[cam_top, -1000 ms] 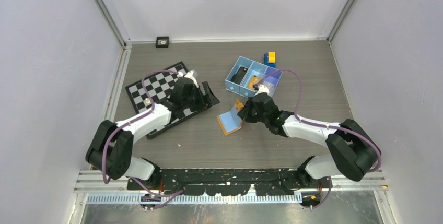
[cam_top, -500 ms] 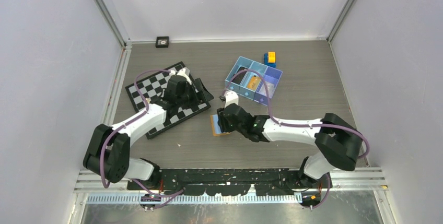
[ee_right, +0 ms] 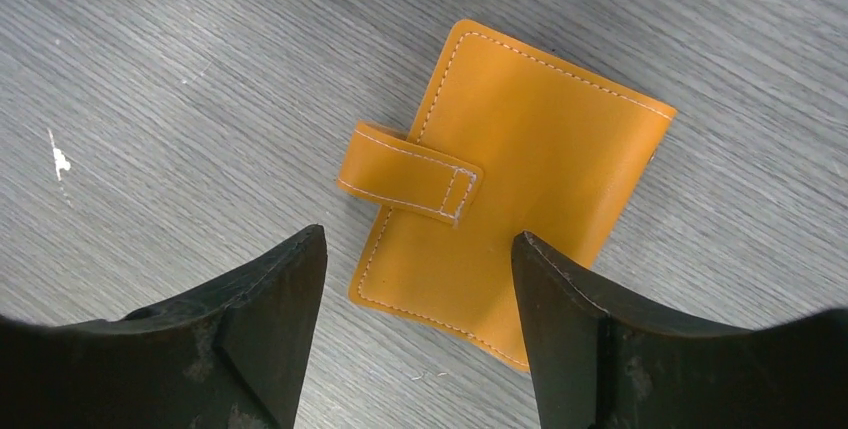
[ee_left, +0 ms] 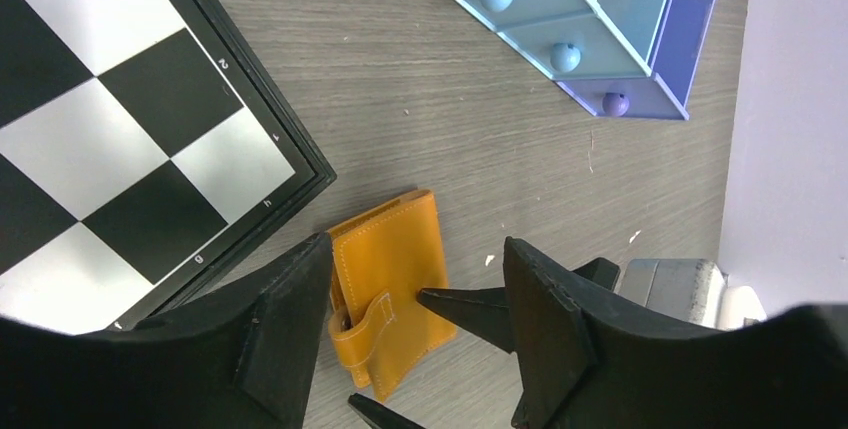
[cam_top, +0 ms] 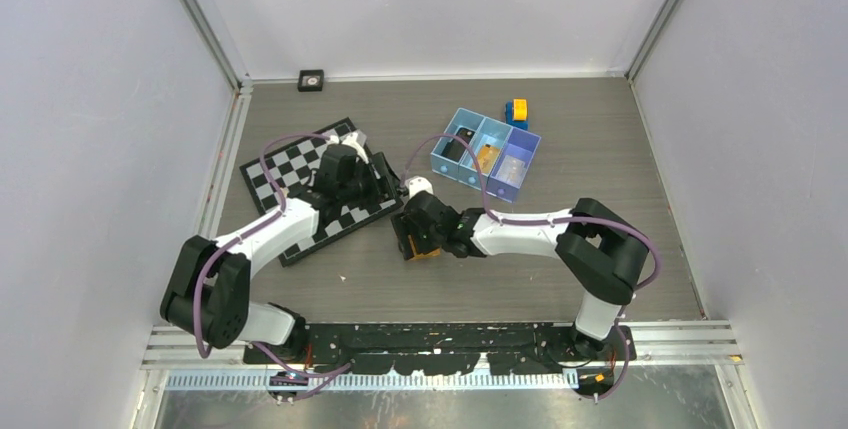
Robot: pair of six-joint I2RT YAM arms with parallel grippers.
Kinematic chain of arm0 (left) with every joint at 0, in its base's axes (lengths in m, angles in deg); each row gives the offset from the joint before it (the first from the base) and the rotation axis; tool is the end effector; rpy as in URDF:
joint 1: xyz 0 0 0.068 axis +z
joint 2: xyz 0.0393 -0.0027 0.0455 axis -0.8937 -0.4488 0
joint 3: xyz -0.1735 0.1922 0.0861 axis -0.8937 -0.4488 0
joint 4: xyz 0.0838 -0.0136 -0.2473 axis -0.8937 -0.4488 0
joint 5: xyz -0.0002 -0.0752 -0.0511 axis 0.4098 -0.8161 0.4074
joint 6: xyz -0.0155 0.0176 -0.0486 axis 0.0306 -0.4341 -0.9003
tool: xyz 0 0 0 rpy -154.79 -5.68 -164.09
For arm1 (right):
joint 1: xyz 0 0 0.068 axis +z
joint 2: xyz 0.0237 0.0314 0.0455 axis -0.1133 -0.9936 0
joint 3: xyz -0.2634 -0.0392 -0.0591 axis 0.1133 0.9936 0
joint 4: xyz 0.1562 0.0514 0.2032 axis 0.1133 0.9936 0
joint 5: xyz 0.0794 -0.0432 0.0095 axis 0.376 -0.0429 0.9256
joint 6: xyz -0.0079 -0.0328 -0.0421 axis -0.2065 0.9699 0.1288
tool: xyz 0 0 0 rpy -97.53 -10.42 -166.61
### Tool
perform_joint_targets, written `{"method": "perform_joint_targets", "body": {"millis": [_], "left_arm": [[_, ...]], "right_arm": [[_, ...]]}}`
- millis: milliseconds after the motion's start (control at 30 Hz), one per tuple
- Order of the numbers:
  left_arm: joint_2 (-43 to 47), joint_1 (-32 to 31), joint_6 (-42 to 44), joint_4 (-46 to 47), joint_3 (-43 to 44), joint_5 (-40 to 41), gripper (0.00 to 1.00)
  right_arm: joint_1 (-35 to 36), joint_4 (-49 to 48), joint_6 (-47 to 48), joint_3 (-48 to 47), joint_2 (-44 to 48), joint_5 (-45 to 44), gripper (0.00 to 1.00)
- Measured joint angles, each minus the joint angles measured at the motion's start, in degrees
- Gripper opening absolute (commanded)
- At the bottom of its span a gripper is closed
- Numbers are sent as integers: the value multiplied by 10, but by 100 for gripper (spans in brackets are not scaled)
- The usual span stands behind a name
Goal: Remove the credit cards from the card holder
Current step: Close the card holder at the center of the board.
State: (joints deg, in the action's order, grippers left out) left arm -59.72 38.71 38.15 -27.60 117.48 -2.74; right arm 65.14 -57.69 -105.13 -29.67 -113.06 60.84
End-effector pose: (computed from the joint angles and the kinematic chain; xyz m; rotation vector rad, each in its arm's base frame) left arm 0.2627 -0.1288 0.2189 -0.2728 2.3150 -0.8832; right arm 0.1916 0.3031 0.1674 -0.6224 2.3711 0.4851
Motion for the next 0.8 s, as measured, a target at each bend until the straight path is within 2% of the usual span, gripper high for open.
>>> {"method": "perform_joint_targets", "body": {"millis": [233,333,367,533,600,667,800], "left_arm": [[-9,0,3,-2,0,-25,34],[-10,0,5,-2,1,-33,22],[-11,0,5,-3,2,-37,19],[-40,0,13,-3,17,-68,1],[-57,-2,15,-5,25,-80,0],[-71,-6,19,-10,33,-87,0],[-104,-23,36,-35,58,-90,0]], "right_arm": [[-2,6,0,20,48,54,73],[-2,3,0,38,99,62,67],[-3,1,0,42,112,62,64],[-20,-13,-10,46,122,63,22],[-29,-14,-19,49,116,63,10],[-35,-14,-25,49,103,58,3],[-39,-4,-32,42,57,48,1]]}}
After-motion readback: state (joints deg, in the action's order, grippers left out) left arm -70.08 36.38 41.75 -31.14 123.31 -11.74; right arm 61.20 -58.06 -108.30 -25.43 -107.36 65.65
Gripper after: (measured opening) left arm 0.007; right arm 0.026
